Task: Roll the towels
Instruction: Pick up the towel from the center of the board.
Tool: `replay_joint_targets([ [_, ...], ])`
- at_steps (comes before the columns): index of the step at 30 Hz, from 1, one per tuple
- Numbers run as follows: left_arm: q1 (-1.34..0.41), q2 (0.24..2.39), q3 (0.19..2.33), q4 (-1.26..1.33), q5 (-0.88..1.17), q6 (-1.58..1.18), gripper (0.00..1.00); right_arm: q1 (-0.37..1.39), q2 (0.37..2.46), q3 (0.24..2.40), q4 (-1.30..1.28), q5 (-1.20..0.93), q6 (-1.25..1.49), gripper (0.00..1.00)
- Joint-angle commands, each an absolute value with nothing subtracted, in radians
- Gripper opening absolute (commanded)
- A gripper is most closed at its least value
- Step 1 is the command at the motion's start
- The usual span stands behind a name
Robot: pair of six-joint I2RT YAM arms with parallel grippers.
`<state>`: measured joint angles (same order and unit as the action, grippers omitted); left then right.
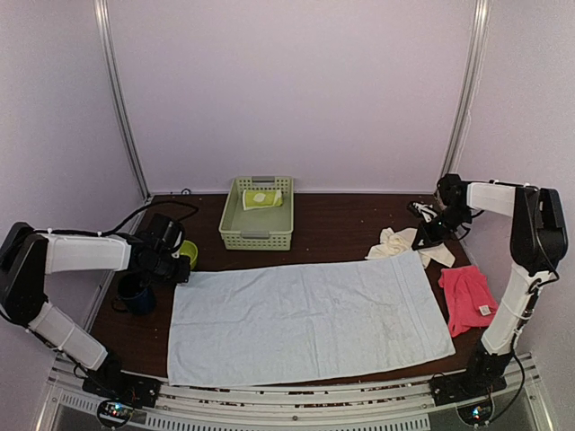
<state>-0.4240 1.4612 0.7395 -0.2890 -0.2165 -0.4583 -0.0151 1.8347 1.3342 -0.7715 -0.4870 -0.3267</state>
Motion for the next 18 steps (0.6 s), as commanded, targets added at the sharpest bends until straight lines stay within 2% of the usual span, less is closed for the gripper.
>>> replay_joint_targets([
  [1,-0.417,1.468,0.748,-0.233,-0.201,-0.435,0.0,-0.01,1.838,1.329,-0.742,-0.479,-0.315,0.0],
  [18,-0.416,1.262,0.782,-0.318,-0.245,-0.384,0.0,-0.09,1.803,1.358,-0.741,-0.514,-0.338,0.0],
])
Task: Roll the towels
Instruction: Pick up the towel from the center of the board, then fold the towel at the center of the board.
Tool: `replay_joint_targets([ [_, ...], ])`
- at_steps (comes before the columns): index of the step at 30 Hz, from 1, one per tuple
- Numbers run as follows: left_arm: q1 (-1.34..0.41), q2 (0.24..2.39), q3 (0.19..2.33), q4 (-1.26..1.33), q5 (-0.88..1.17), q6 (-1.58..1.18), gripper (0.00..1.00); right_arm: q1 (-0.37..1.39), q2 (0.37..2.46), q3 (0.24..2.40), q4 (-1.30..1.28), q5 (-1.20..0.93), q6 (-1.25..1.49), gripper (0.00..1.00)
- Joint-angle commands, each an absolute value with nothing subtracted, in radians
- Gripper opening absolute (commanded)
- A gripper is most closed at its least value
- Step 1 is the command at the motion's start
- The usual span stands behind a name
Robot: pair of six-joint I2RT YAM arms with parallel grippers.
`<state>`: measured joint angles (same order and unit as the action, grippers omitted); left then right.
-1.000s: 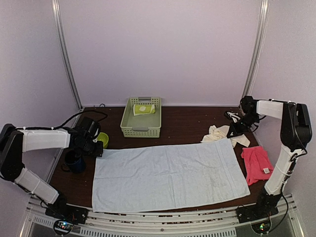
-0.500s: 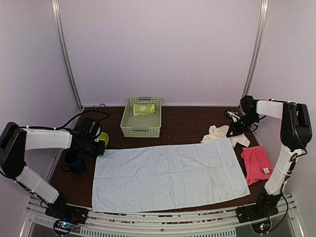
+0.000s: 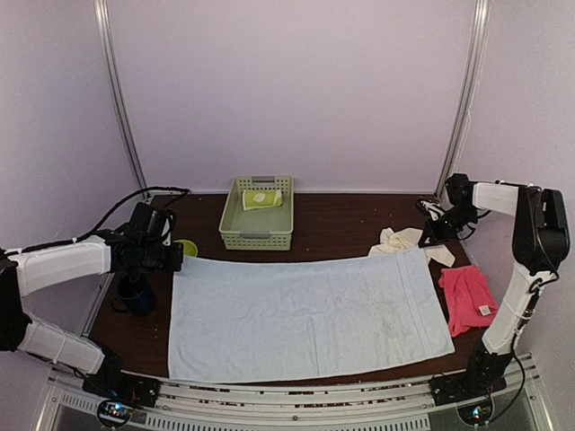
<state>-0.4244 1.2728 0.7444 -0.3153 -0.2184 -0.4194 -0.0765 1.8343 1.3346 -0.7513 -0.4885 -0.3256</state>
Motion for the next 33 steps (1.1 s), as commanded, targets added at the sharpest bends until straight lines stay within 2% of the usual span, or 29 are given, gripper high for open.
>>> replay_joint_targets([
  [1,-0.416,1.264,0.793,-0.324,-0.242,-0.381,0.0,-0.09,1.798,1.357,-0.745,-0.525,-0.345,0.0],
  [9,-0.417,1.197,0.804,-0.387,-0.218,-0.393,0.0,-0.091,1.694,1.293,-0.764,-0.61,-0.395,0.0],
  [21,-0.417,1.158,0.801,-0.564,-0.048,-0.449,0.0,-0.094,1.492,1.091,-0.817,-0.58,-0.56,0.0],
  [33,-0.417,1.102,0.826,-0.804,0.012,-0.55,0.0,-0.101,1.395,1.005,-0.936,-0.552,-0.731,0.0],
])
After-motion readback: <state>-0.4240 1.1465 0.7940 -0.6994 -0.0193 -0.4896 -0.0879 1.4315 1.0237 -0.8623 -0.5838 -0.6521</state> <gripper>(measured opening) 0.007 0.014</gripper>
